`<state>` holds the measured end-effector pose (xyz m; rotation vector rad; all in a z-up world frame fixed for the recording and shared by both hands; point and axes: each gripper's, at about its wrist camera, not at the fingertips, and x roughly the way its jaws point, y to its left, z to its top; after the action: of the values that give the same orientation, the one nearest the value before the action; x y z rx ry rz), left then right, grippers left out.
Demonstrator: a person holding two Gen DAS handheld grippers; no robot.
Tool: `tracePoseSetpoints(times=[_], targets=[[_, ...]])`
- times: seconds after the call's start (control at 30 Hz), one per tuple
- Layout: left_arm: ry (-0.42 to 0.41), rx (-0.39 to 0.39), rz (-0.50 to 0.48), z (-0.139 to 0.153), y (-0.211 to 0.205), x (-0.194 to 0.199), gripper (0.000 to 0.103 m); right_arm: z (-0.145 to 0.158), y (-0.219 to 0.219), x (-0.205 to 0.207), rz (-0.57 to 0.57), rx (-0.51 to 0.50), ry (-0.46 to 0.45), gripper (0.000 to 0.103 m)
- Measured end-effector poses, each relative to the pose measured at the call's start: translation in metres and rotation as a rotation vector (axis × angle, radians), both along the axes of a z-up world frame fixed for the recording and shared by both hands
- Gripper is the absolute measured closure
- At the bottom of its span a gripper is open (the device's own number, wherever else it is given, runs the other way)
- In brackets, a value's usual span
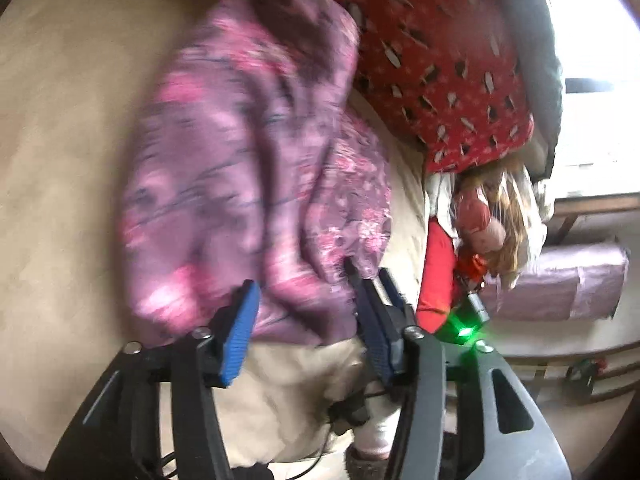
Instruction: Fold small clothes
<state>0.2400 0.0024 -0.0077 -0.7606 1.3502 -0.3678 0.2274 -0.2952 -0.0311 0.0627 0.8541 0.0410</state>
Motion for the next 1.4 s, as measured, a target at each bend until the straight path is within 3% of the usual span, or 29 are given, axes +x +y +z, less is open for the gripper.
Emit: tracePoseSetpoints(times=[0.1, 0.17, 0.33, 0.47, 0.63, 0.67, 0.7, 0.77, 0.83, 0.93, 1.0, 1.17, 1.4], targets=[[0.019, -0.083, 0.091, -0.010, 0.027, -0.023, 0.050, 0.019, -0.013, -0.002, -0.026, 0.102, -0.041, 0.010], [0.032, -0.132, 0.135, -0.020, 0.034, -0.035, 0.050, 0.032, -0.016, 0.003, -0.001, 0.228, -0.054, 0.009], [0.086, -0.158, 0.081, -0.040, 0.021, -0.043, 0.050, 0.038, 0.020, 0.035, 0.181, 0.428, 0.045, 0.008], [0.093, -0.171, 0.053, -0.045, 0.013, -0.040, 0.050, 0.033, 0.062, 0.054, 0.260, 0.402, 0.098, 0.009], [0.098, -0.205, 0.088, -0.049, 0.022, -0.034, 0.050, 0.031, 0.112, 0.074, 0.353, 0.332, 0.138, 0.010], [0.100, -0.212, 0.105, -0.051, 0.025, -0.033, 0.050, 0.031, 0.123, 0.076, 0.373, 0.297, 0.140, 0.019], [0.103, -0.222, 0.122, -0.053, 0.030, -0.032, 0.050, 0.031, 0.130, 0.078, 0.382, 0.255, 0.143, 0.041], [0.119, -0.227, 0.142, -0.058, 0.034, -0.030, 0.050, 0.026, 0.135, 0.080, 0.407, 0.211, 0.167, 0.071], [0.136, -0.235, 0.163, -0.063, 0.033, -0.028, 0.050, 0.032, 0.135, 0.075, 0.428, 0.197, 0.128, 0.078], [0.139, -0.231, 0.173, -0.063, 0.025, -0.024, 0.058, 0.043, 0.120, 0.069, 0.429, 0.263, 0.092, 0.082], [0.129, -0.242, 0.151, -0.057, 0.013, -0.023, 0.078, 0.051, 0.108, 0.064, 0.417, 0.298, 0.070, 0.083], [0.088, -0.214, 0.074, -0.034, -0.025, -0.020, 0.080, 0.069, 0.070, 0.058, 0.367, 0.340, 0.022, 0.083], [0.097, -0.196, -0.039, -0.028, -0.090, -0.004, 0.080, 0.089, 0.003, 0.056, 0.281, 0.318, -0.015, 0.083]])
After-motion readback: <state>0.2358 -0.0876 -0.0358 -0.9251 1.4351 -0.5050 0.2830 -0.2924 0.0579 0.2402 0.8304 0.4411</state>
